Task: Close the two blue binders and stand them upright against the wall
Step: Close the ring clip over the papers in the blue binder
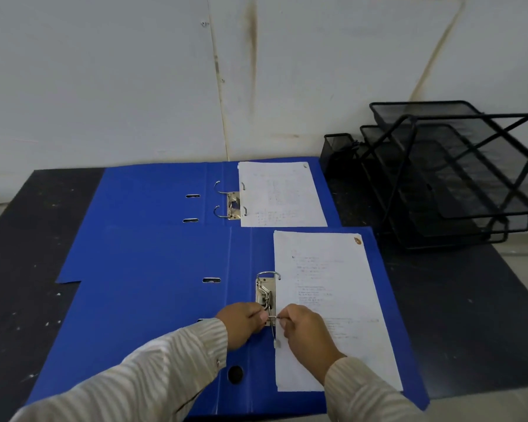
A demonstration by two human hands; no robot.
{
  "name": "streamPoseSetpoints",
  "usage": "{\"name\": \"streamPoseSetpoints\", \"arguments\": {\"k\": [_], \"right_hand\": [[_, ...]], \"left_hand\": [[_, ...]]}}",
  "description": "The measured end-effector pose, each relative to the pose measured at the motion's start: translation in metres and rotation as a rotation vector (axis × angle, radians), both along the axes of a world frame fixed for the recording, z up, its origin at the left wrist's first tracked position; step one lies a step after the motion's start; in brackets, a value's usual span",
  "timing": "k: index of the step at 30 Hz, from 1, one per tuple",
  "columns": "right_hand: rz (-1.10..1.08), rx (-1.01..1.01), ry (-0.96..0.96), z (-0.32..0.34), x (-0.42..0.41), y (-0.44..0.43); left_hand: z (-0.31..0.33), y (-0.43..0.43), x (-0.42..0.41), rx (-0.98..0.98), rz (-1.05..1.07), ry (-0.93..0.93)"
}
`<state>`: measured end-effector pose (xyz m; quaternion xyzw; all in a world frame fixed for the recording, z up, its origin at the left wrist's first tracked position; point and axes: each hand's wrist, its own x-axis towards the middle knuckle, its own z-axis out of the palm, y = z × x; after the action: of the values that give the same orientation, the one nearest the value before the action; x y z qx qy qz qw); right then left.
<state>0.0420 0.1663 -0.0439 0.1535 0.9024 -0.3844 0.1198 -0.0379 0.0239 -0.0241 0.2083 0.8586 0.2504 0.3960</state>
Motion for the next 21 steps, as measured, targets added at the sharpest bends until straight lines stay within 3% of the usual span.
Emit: {"name": "streamPoseSetpoints", "arguments": {"k": [6,10,13,17,21], "right_hand": [[-0.041,-0.173,-0.098,0.007,-0.011,0.013],[-0.099,-0.079,0.001,0.013,-0.032,0.016],[-0.118,-0.022,0.077,0.012,-0.049,0.011],[-0.146,0.043,0.122,0.009,-0.064,0.009],[-0.102,0.096,0.124,0.007,-0.067,0.012]], "left_hand": [[-0.005,-0.002,0.000,0.049,0.055,-0.007],[0.005,-0.004,-0.006,0.083,0.180,0.049],[0.015,0.000,-0.014,0.028,0.049,0.149],[0.021,0.007,-0.022,-0.051,-0.070,0.079],[0.025,0.013,-0.023,-0.129,-0.127,0.130]]}}
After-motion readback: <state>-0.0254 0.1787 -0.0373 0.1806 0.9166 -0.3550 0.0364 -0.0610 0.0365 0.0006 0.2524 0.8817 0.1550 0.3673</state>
